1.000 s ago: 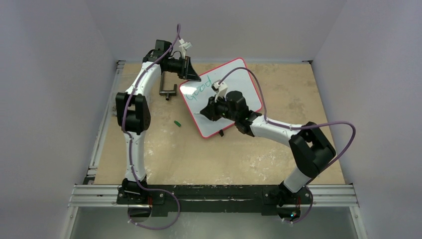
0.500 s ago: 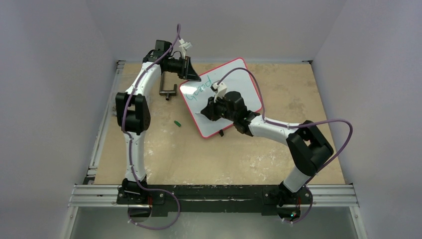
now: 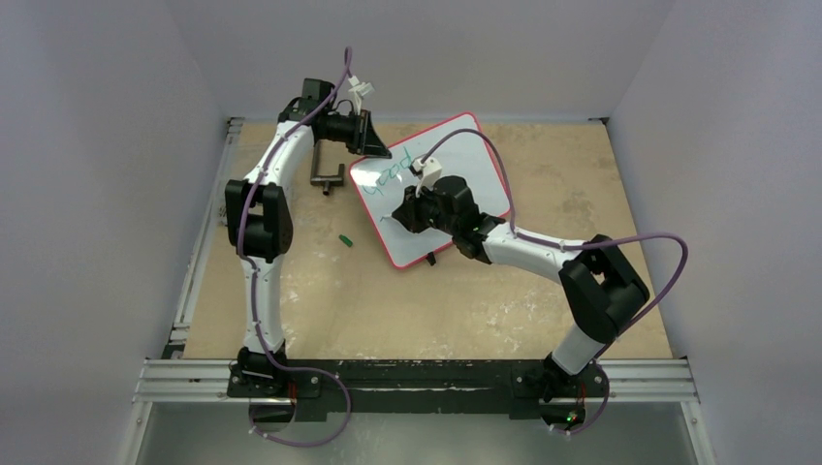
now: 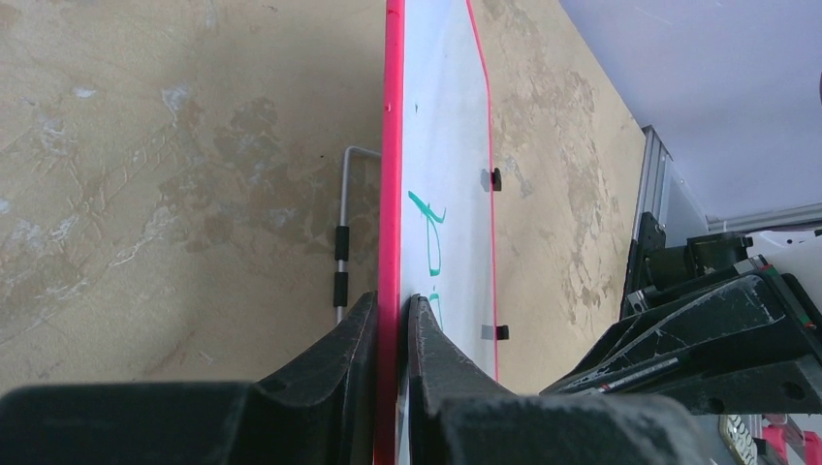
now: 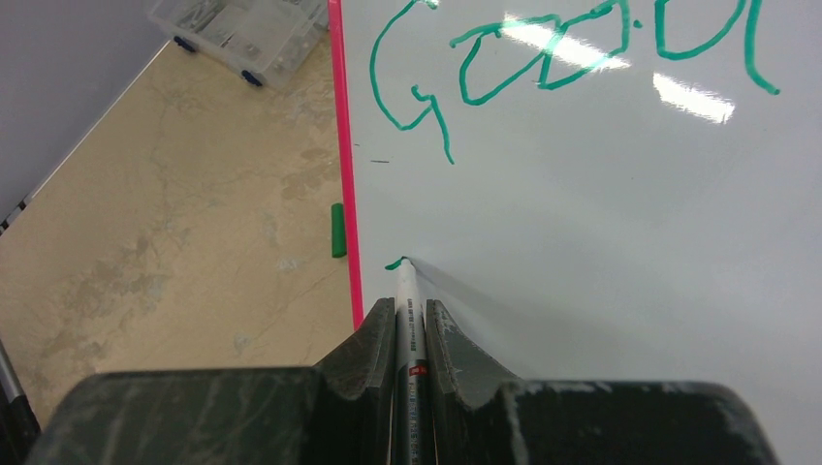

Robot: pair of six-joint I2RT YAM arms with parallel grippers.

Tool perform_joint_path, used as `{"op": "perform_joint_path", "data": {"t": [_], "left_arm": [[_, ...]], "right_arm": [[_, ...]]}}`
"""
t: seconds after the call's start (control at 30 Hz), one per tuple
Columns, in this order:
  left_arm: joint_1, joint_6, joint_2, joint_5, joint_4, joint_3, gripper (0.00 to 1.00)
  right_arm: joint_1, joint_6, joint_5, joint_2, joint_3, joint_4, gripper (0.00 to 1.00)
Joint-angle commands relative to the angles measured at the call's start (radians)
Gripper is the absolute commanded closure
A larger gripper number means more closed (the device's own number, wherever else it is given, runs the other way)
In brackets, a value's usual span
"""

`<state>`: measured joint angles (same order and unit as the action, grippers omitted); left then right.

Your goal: Write a sentence on the whiteboard

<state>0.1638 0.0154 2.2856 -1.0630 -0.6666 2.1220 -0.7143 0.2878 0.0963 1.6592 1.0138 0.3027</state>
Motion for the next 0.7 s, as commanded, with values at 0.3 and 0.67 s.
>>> {"op": "perform_joint_path", "data": {"t": [0.3,0.67], "left_arm": [[0.016,0.043,-0.063,0.01,0.025,-0.014,1.0],[0.017,0.038,-0.063,0.009,0.033,-0.017,1.0]], "right_arm": [[0.006,-0.042,-0.065,0.023,0.099,-0.065,1.0],[-0.017,-0.056,-0.002,0.045,0.096,-0.071,1.0]]}}
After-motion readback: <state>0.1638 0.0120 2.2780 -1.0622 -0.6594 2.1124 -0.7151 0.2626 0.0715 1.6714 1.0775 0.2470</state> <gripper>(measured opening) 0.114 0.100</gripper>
